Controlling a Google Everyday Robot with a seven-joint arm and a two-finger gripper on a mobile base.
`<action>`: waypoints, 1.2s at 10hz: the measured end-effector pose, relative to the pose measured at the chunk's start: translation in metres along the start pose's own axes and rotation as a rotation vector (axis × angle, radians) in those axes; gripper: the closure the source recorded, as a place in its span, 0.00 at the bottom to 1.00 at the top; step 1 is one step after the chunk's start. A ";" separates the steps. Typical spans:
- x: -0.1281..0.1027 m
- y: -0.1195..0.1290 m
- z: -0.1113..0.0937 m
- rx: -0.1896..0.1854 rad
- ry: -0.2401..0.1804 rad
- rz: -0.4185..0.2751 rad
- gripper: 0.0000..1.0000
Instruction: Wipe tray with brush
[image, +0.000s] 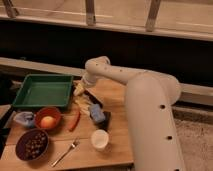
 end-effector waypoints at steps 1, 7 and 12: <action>-0.003 0.004 0.002 -0.004 -0.004 -0.019 0.20; -0.012 0.004 0.008 -0.005 -0.015 -0.039 0.20; -0.032 -0.001 0.030 0.013 -0.012 -0.102 0.20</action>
